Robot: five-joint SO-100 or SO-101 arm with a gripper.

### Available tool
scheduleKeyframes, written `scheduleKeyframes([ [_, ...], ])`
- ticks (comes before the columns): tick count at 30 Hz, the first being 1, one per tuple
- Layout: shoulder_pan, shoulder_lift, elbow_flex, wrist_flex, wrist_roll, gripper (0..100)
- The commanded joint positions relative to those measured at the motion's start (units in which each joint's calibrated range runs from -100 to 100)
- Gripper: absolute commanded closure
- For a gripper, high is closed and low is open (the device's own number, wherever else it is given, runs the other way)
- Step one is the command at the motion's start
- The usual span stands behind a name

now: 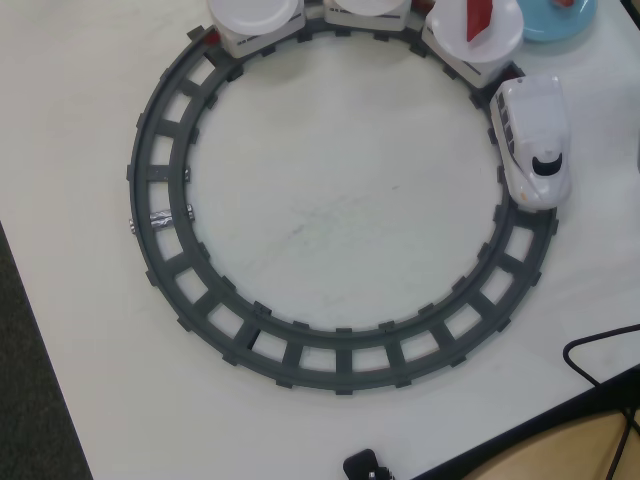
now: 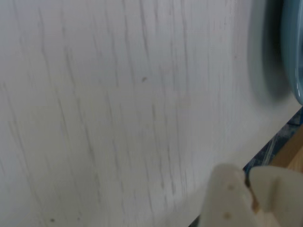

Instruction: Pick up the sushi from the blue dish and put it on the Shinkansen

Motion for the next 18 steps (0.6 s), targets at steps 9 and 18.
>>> scheduleKeyframes([
  [9,0.2,-0.4,-0.4,0.1,-0.2,98],
  [18,-0.3,-0.3,-1.9,-3.2,5.9,95],
])
